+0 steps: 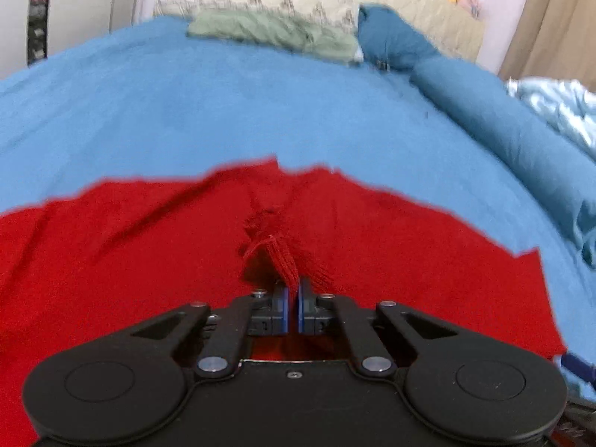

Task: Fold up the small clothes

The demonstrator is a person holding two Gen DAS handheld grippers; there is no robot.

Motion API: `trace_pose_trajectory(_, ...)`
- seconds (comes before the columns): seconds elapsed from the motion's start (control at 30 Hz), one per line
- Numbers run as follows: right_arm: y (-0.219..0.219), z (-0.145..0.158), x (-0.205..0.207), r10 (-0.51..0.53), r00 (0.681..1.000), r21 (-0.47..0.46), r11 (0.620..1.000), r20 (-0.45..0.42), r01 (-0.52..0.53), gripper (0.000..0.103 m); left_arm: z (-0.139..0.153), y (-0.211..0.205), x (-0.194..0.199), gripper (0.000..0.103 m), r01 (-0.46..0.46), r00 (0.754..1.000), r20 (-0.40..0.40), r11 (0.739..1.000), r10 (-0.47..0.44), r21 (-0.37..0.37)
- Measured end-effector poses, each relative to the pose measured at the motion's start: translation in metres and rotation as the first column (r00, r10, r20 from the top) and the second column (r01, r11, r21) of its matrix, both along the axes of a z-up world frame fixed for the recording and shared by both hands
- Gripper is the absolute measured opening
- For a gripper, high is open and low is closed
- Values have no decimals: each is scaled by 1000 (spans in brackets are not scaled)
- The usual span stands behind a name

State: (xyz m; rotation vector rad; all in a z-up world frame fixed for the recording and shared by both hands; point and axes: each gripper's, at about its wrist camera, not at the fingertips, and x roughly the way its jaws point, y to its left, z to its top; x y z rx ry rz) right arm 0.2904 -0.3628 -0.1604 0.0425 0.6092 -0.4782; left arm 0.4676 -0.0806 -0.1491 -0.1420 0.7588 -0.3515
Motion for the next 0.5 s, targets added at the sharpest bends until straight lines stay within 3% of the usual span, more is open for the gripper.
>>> trace_pose_trajectory(0.1,-4,-4,7,-63,998,-17,998,-27,62,98,27,14,-4,4,-31,995,95,999,32,-6)
trace_pose_trajectory(0.27,-11,-3,35,-59,996,-31,998,-73,57,97,54,57,-13,4,-132,970,208,991,127,10)
trace_pose_trajectory(0.37,-16,-1,39,-71,994,-18,997,-80,70,97,47,82,-18,4,-167,967,198,986,160,16)
trace_pose_trajectory(0.5,-26,-2,30,-85,993,9,996,-80,86,96,18,99,-21,4,-182,976,127,982,175,41)
